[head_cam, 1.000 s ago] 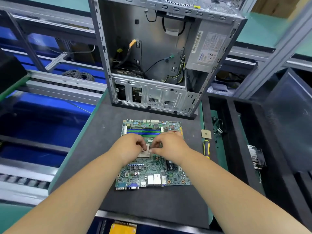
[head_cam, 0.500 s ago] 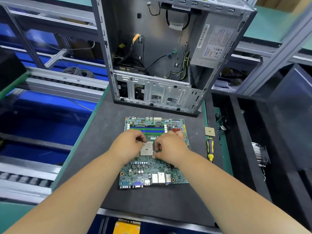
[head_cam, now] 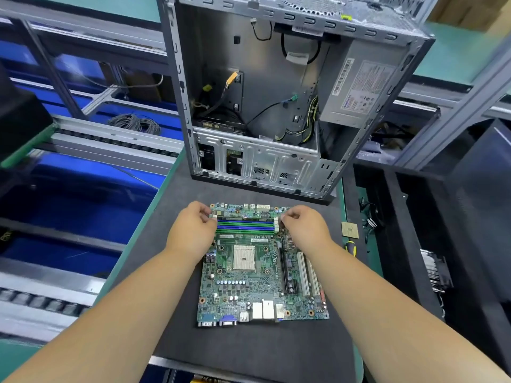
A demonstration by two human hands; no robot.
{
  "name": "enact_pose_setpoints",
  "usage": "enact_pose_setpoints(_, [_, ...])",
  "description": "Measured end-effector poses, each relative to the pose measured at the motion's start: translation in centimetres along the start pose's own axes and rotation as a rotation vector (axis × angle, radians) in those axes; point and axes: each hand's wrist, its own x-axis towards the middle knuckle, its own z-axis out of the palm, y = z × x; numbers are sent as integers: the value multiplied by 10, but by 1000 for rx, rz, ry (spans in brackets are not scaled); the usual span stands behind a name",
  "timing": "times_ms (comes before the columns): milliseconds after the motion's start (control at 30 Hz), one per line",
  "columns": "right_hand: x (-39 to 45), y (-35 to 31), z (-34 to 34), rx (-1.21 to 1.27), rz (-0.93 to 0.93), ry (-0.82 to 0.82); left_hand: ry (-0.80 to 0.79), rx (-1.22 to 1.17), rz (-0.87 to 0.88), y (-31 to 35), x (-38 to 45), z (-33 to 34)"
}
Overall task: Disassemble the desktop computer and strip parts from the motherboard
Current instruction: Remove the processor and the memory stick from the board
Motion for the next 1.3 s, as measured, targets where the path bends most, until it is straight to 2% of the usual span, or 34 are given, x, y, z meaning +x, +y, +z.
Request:
enact_pose_setpoints(400, [24,-7,11,-19,162,-13,-27,181,-128,7,29,3])
enact_pose_setpoints(833, [29,-11,10,-146,151,-102,-57,357,-132,20,30,0])
enact_pose_setpoints(1300, [27,-10,8,-127,185,-69,-96,420,-132,24,31,-3])
